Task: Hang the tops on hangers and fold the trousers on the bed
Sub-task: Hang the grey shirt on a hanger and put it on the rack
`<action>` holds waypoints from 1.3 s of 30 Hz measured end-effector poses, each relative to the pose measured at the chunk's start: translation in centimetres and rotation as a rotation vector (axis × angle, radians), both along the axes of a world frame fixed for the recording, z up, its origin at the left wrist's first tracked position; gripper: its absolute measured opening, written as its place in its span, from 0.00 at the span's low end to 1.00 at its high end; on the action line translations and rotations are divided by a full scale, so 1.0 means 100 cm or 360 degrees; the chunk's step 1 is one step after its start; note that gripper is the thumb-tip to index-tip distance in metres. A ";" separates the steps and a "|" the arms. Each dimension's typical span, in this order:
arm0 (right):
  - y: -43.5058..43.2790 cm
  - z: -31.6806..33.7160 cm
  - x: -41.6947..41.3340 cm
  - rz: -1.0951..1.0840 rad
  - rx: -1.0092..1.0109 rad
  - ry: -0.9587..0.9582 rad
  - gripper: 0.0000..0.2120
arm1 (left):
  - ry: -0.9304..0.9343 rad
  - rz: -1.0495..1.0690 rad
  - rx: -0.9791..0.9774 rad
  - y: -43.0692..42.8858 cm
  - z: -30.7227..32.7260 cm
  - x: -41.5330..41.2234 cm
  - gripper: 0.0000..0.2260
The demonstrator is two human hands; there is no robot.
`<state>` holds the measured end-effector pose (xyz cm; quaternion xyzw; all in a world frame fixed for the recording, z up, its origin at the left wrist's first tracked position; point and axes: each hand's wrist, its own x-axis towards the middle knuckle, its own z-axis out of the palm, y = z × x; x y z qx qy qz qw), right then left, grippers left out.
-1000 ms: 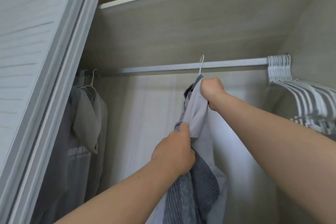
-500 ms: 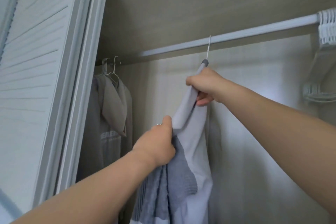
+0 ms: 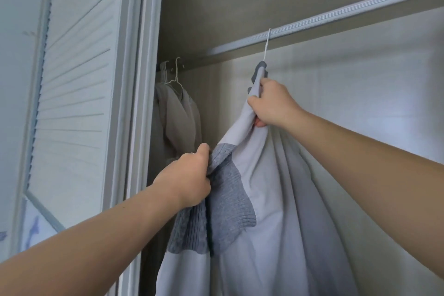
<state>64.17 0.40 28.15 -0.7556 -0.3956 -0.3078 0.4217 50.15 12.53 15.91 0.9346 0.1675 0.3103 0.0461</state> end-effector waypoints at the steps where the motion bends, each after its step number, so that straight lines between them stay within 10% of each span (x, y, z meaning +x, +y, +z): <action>1: 0.009 -0.002 0.006 0.0033 -0.0007 -0.0006 0.18 | 0.0012 0.0029 0.0009 0.003 0.000 -0.002 0.12; 17: 0.197 0.007 0.062 0.0474 -0.0068 0.0090 0.08 | 0.0277 0.0716 0.0704 0.038 0.029 0.017 0.12; 30: 0.262 0.002 0.074 0.0831 -0.0084 0.0266 0.26 | 0.0827 0.1182 0.1235 0.071 0.043 0.031 0.10; 39: 0.212 -0.033 0.065 0.1080 0.0057 0.0089 0.27 | 0.0540 0.0995 0.1535 0.061 0.032 -0.002 0.14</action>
